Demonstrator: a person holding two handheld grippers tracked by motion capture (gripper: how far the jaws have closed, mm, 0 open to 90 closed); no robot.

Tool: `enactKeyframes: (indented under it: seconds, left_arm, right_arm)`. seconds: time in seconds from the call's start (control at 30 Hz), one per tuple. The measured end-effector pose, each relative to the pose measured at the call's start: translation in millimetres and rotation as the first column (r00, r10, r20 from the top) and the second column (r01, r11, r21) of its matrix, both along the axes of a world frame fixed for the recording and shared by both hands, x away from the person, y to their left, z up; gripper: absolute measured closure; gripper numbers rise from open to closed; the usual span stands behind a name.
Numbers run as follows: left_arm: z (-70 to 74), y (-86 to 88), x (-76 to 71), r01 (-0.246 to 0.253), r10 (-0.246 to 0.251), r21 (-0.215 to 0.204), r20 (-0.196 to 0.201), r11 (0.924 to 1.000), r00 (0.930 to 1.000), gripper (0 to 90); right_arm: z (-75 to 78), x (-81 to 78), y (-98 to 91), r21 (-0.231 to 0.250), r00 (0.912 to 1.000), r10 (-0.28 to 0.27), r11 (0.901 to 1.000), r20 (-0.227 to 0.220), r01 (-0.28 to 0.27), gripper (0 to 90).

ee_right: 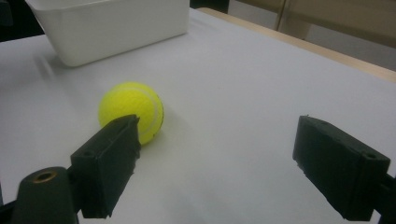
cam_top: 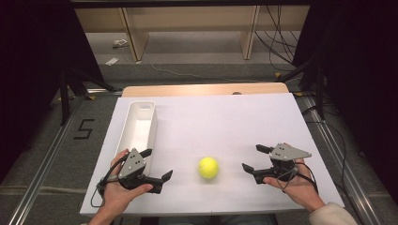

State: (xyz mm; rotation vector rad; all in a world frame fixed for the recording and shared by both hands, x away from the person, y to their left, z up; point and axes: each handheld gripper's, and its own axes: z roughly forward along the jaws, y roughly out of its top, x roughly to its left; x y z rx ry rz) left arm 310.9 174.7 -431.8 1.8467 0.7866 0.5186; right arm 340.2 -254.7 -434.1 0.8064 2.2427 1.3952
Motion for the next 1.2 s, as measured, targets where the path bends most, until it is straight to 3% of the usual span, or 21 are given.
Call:
enactKeyframes:
  seconds: [0.5, 0.93, 1.2]
  left_arm:
    - [0.8, 1.4, -1.6, -0.021, 0.021, 0.008, 0.004, 0.9997, 0.9998, 0.0]
    - [0.2, 1.9, -2.5, -0.002, 0.002, -0.013, 0.002, 0.9999, 1.0000, 0.0]
    - [-0.1, 0.8, -2.6, 0.001, -0.001, -0.012, 0.007, 0.9999, 1.0000, 0.0]
  right_arm:
    - [-0.7, 0.0, 12.6, -0.006, 0.9994, 0.035, 0.9994, -0.008, -0.035, 15.4]
    - [-7.7, 5.0, 38.0, -0.018, 0.9954, 0.090, 0.9958, -0.034, -0.090, 15.6]
    - [-12.9, 8.5, 44.6, -0.020, 0.9937, 0.096, 0.9950, -0.058, -0.097, 15.6]
